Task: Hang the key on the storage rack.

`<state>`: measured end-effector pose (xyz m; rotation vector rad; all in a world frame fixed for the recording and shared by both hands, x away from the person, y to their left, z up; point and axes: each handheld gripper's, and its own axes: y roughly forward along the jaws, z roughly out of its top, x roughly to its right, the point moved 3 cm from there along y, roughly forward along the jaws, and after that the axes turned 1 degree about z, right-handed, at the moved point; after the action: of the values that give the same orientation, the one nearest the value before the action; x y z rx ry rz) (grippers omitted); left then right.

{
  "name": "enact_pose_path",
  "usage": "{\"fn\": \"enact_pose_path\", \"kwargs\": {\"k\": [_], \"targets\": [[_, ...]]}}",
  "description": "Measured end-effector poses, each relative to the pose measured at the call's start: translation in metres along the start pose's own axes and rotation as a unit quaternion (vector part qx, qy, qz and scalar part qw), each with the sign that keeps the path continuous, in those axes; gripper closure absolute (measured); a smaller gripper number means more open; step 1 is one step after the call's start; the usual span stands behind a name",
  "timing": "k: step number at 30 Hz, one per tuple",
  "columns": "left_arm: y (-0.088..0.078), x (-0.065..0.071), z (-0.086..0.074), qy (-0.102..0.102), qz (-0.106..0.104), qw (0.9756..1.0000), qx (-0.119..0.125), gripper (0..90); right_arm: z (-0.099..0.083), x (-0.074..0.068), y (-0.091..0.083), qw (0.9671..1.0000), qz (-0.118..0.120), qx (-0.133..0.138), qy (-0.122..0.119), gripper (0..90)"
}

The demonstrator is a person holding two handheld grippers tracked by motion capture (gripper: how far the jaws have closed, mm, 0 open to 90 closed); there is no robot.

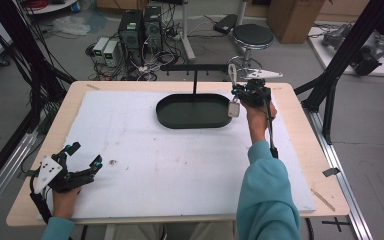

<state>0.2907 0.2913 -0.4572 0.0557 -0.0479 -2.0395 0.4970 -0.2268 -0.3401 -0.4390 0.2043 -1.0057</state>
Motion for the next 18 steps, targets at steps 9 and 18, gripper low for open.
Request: {"fn": "enact_pose_path", "kwargs": {"k": [9,18], "targets": [[0.0,0.0,0.0,0.0,0.0,1.0,-0.001,11.4,0.007,-0.003,0.01,1.0,-0.008,0.001,-0.006,82.5],[0.0,0.0,0.0,-0.001,0.0,1.0,-0.001,11.4,0.006,-0.005,0.018,0.9996,-0.02,-0.013,-0.017,82.5]]}}
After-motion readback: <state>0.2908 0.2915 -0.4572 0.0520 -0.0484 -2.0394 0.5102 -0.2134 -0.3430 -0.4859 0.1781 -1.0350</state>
